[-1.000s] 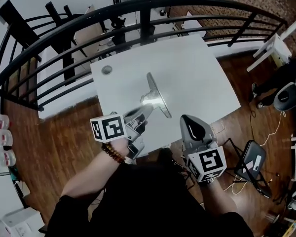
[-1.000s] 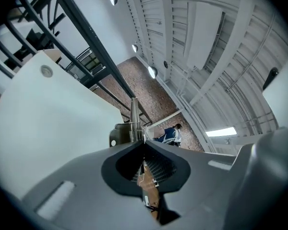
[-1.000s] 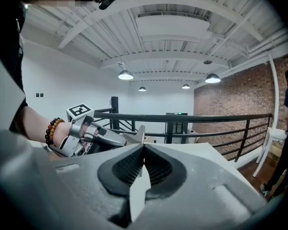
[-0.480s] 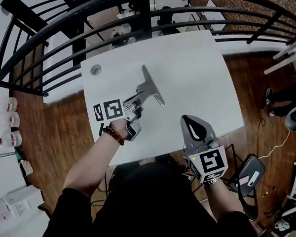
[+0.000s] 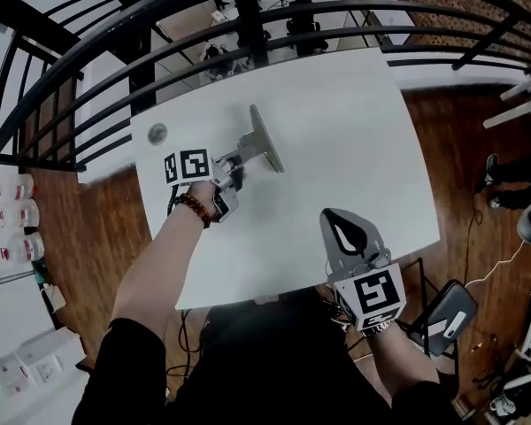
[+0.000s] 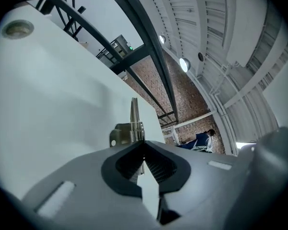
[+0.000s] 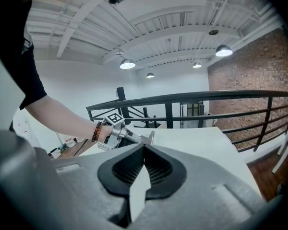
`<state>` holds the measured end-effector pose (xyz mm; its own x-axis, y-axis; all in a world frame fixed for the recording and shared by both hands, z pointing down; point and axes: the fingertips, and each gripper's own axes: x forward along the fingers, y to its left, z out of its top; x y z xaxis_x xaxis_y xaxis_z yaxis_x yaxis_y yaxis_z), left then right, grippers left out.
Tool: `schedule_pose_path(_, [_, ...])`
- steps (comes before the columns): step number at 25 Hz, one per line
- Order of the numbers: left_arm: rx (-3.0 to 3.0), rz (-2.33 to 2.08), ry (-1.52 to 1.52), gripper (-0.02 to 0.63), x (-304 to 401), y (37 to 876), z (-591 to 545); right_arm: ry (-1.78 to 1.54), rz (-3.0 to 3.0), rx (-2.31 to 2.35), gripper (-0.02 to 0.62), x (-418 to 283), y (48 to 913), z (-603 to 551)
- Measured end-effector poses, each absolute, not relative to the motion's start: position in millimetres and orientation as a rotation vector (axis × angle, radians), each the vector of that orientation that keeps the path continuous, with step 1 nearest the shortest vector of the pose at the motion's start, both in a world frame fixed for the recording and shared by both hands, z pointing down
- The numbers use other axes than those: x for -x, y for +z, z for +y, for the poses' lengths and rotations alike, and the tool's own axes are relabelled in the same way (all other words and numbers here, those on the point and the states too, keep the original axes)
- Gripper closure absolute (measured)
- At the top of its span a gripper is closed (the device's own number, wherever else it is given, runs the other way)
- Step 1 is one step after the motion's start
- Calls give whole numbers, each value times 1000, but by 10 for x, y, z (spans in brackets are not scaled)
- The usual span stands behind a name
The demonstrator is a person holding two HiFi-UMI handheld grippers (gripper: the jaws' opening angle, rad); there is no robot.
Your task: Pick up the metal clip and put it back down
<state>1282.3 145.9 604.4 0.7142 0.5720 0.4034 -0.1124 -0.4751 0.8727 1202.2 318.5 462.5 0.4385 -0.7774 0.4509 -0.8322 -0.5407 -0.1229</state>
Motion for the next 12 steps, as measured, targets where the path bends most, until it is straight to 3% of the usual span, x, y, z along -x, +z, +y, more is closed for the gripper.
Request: schedule_pose_path(12, [-1835, 338, 907, 566, -13038, 6320, 1308, 725, -1452, -2577, 606, -12160, 4660, 3131])
